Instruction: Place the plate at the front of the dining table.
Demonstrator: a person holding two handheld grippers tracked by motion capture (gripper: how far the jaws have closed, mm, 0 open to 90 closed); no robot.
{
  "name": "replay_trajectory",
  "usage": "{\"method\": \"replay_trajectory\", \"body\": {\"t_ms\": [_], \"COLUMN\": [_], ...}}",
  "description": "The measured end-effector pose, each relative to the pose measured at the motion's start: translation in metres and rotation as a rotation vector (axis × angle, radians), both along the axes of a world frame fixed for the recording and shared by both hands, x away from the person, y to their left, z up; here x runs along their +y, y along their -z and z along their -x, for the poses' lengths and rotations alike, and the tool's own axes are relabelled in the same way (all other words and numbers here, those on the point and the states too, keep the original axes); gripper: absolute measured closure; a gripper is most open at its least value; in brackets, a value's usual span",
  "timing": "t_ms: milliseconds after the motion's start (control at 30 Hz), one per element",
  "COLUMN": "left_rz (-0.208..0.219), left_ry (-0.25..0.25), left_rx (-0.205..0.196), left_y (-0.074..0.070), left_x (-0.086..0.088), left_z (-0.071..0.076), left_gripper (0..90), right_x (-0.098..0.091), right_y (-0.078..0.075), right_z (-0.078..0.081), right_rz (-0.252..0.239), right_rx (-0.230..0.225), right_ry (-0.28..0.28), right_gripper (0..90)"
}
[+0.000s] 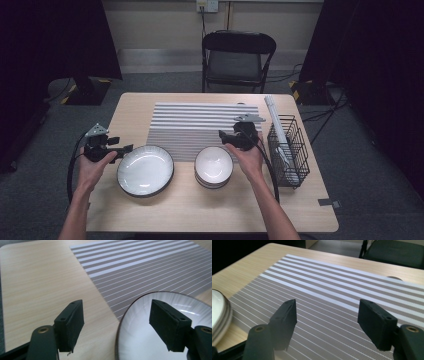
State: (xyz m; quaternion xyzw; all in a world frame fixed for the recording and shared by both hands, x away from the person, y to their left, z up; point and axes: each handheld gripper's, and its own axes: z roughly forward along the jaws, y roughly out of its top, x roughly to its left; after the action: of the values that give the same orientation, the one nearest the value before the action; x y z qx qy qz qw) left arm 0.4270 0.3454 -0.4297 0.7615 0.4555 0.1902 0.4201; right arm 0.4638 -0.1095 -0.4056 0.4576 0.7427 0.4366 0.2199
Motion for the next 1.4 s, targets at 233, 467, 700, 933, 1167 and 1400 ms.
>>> {"method": "replay_trajectory", "body": {"t_ms": [233,467,700,933,1167,1400], "left_rz": [0.029,0.074,0.075,0.081,0.059,0.074], "left_ry": [0.049,0.093,0.080,0.085,0.089,0.103], "left_rx": [0.007,-0.004,-0.018,-0.026,-0.030,0.012], "left_y": [-0.004,-0.010,-0.012,-0.012,-0.010,-0.002], "left_x": [-0.011,-0.020,-0.017,-0.014,-0.009,-0.002], "left_z": [0.001,0.000,0.001,0.000,-0.001,-0.003], "left_gripper": [28.9,30.9,29.8,32.9,33.4,39.3], "right_x": [0.022,0.059,0.091,0.121,0.153,0.183], "right_y": [-0.016,-0.037,-0.050,-0.054,-0.052,-0.045], "right_z": [0.002,-0.002,-0.004,-0.008,-0.010,-0.011], "right_rz": [-0.035,-0.060,-0.079,-0.122,-0.152,-0.152], "right_rx": [-0.026,-0.042,-0.045,-0.032,-0.024,-0.015], "right_ry": [-0.069,-0.161,-0.242,-0.303,-0.381,-0.463], "right_gripper": [33.8,37.0,39.4,41.8,45.6,50.5]}}
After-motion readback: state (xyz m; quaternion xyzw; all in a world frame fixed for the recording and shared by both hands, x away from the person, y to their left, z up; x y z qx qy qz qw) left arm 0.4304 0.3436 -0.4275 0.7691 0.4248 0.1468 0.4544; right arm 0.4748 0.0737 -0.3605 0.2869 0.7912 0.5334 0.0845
